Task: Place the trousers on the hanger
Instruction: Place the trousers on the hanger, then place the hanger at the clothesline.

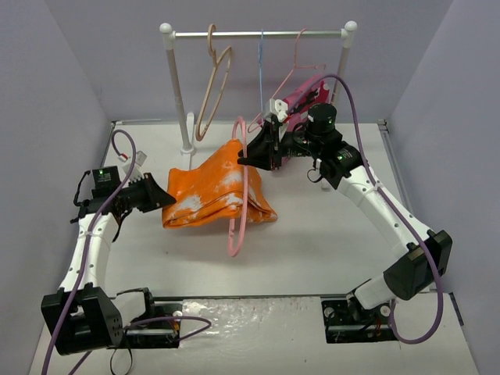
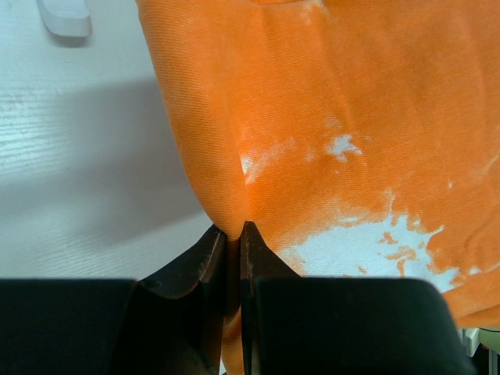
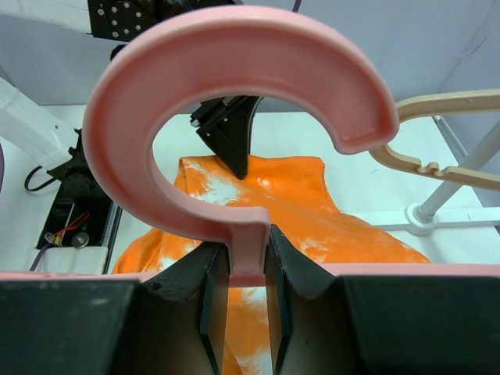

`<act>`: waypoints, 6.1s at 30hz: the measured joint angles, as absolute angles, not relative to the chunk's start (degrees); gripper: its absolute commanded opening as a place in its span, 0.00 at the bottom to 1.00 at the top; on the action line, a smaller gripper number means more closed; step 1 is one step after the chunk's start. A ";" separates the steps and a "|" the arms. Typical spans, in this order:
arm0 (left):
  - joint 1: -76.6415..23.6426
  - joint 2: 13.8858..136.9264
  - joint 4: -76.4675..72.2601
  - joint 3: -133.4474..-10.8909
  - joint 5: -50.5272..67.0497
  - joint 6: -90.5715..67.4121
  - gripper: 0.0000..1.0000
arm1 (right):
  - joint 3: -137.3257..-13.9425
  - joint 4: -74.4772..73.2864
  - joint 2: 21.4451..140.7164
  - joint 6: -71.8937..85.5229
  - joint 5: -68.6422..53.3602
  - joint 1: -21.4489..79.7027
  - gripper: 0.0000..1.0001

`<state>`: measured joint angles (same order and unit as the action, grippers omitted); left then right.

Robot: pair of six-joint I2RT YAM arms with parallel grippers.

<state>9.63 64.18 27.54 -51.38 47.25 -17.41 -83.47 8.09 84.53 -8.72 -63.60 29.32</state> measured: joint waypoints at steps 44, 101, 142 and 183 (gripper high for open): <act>8.48 65.69 18.02 -89.89 65.06 -37.25 0.00 | -81.21 11.34 82.07 -8.00 -74.27 31.70 0.00; -10.59 58.62 -0.39 -35.18 32.29 -34.06 0.90 | -98.37 24.17 85.93 16.37 -79.11 24.80 0.00; -34.58 58.00 34.80 -76.75 10.63 -11.47 0.85 | -102.97 -12.30 94.31 -9.67 -20.55 42.17 0.00; -37.17 58.55 38.20 -75.33 4.70 -7.64 0.00 | -105.29 -12.30 97.35 -6.70 -21.55 43.82 0.48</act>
